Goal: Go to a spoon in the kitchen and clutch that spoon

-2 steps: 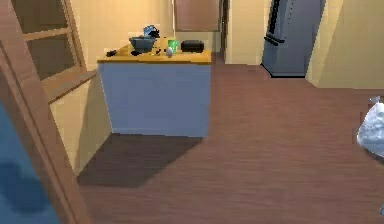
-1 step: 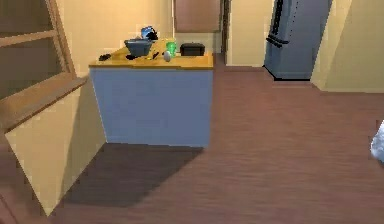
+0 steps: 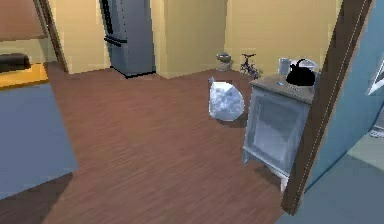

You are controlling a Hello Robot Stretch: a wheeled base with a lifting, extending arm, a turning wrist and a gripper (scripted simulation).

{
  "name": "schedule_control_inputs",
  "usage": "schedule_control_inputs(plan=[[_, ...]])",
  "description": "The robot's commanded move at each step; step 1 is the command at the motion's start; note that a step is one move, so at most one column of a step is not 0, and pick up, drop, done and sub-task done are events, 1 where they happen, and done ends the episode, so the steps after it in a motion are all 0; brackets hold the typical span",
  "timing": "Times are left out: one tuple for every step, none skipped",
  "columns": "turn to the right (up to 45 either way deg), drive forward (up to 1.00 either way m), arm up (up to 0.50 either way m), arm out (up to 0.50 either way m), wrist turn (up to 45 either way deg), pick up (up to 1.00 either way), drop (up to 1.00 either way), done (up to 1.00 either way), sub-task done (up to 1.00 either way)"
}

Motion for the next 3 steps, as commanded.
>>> schedule_control_inputs(plan=[[0.0,0.3,0.0,0.0,0.0,0.0,0.0,0.0,0.0],[45.0,0.0,0.0,0.0,0.0,0.0,0.0,0.0,0.0],[6.0,0.0,0.0,0.0,0.0,0.0,0.0,0.0,0.0]])
